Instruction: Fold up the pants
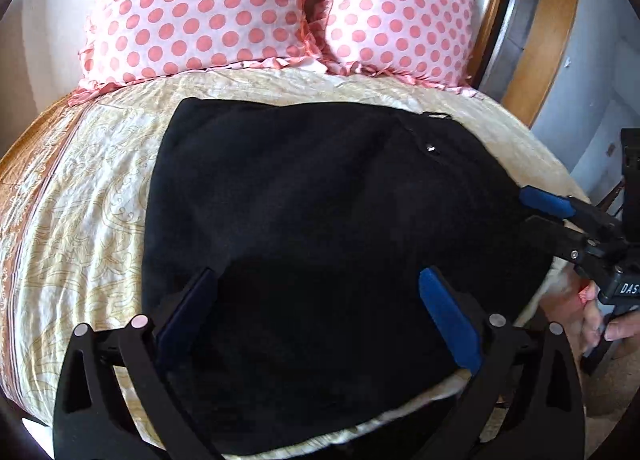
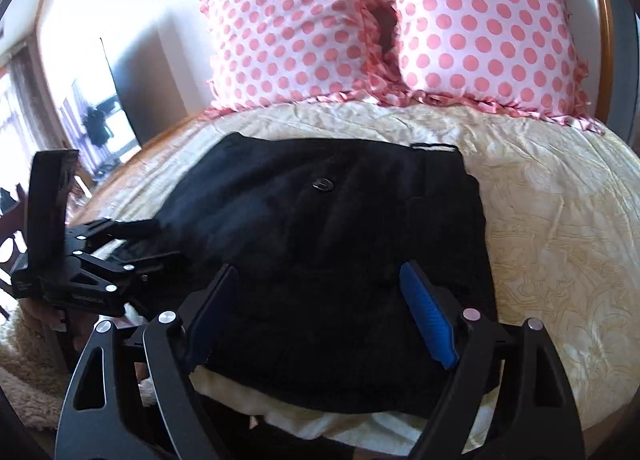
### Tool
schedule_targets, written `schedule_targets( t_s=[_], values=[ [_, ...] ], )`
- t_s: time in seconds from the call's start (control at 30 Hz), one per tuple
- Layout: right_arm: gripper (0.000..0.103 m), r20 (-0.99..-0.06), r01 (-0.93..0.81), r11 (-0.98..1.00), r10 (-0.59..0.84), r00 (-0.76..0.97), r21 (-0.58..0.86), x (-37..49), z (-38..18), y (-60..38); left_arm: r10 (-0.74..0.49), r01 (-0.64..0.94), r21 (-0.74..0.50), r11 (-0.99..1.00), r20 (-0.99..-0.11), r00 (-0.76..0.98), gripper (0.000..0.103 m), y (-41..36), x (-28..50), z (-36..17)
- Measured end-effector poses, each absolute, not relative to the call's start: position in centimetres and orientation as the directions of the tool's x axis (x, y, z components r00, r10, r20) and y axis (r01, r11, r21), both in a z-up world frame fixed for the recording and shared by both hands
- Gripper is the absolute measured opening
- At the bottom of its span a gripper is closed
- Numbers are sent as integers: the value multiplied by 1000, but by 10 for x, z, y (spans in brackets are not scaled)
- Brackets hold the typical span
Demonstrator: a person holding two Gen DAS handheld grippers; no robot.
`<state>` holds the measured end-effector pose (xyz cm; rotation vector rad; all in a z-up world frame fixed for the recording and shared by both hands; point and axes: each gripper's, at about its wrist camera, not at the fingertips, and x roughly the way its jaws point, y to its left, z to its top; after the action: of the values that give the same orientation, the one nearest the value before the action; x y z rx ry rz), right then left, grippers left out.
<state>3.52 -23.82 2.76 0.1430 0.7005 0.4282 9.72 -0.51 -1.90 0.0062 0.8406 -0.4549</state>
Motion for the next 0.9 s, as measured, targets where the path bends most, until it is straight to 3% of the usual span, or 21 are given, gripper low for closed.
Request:
schedule_targets(
  t_s=[0.13,0.27,0.33,0.43,0.53,0.63,0.9],
  values=[
    [85,-615,-351,896,443,652,273,28,18,-235,-439,417,-218,882,-700,563,101,1,82,-21],
    [85,-666,-377,916,366,650,136,24,12,-217,-378,437,-95,894,-685,623,101,-11,73,-29],
    [85,-636,-389,900,420,648,198,25,25,-226,-372,435,-86,896,-680,632,101,-12,71,-29],
    [94,-589,-306,899,436,680,313,39,44,-263,-397,441,-116,890,-671,626,101,-7,72,-28],
    [94,-631,-170,892,420,652,419,71,40,-304,-398,446,-108,889,-665,632,101,-7,70,-28],
    [94,-696,-90,909,372,614,407,94,27,-319,-393,453,-88,887,-657,643,101,-8,68,-30],
    [92,-753,-130,925,368,546,357,123,5,-306,-403,460,-89,884,-646,648,101,-6,67,-31]
  ],
)
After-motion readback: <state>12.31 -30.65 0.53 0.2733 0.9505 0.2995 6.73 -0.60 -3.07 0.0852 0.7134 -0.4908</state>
